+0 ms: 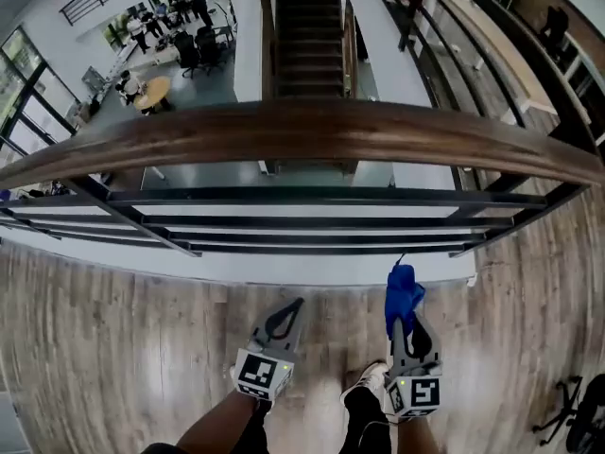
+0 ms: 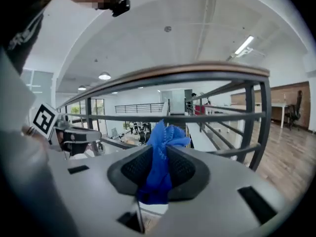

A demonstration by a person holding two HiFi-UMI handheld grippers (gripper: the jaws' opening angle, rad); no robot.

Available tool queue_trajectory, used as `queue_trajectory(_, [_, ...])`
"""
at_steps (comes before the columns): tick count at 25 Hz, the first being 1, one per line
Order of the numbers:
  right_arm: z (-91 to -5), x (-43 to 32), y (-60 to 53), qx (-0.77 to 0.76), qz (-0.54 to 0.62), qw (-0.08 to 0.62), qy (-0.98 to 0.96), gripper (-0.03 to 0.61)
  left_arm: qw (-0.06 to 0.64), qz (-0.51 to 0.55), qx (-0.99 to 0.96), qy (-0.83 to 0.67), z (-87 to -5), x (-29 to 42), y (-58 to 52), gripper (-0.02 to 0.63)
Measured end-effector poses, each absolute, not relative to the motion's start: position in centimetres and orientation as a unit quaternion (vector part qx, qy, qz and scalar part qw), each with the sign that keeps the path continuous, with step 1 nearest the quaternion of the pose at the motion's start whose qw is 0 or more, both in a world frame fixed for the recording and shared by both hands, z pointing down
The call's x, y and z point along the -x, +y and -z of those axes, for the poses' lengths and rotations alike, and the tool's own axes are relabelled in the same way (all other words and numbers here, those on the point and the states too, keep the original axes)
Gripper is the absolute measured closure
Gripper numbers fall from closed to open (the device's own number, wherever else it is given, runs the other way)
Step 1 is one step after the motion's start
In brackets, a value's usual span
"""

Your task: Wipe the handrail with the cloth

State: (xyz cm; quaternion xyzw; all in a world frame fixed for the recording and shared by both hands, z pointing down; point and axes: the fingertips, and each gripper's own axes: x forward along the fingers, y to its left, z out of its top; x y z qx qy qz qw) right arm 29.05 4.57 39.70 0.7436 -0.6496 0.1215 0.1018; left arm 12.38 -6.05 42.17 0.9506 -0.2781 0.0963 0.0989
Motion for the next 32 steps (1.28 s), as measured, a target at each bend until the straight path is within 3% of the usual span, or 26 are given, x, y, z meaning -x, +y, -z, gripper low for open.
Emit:
queue_trajectory(2, [-34.2,-26.9,3.5,-0.738,-0.113,0.116,-0.655,0.486,0.101,-0.105,-0.945,-0.294,-36.9,-9.8,-7.3,0.609])
queue_trajectory(5, [-27.5,-25.2,2.2,-0.734,-0.103,0.078,-0.667,0.486,0.111,-0.096,-0.935,-0.324,-29.5,-6.9,-8.8,0.609])
queue_trajectory(13, [-14.6,-18.9,5.9,-0.719,-0.053,0.073,-0.689,0.486,0.089,-0.047,-0.928,-0.358,-14.4,-0.9,-4.2,0.609])
queue_trajectory(21, [-10.9,-17.4,6.6,-0.732,-0.016,0.069,-0.677,0.486,0.065,-0.019,-0.930,-0.363,-9.4,1.0,-3.4,0.609])
queue_trajectory(32, [-9.9,-18.3,3.6,-0.742,-0.001,0.076,-0.666,0.488,0.068,-0.008,-0.927,-0.368,-9.0,0.2,-4.9,0.609])
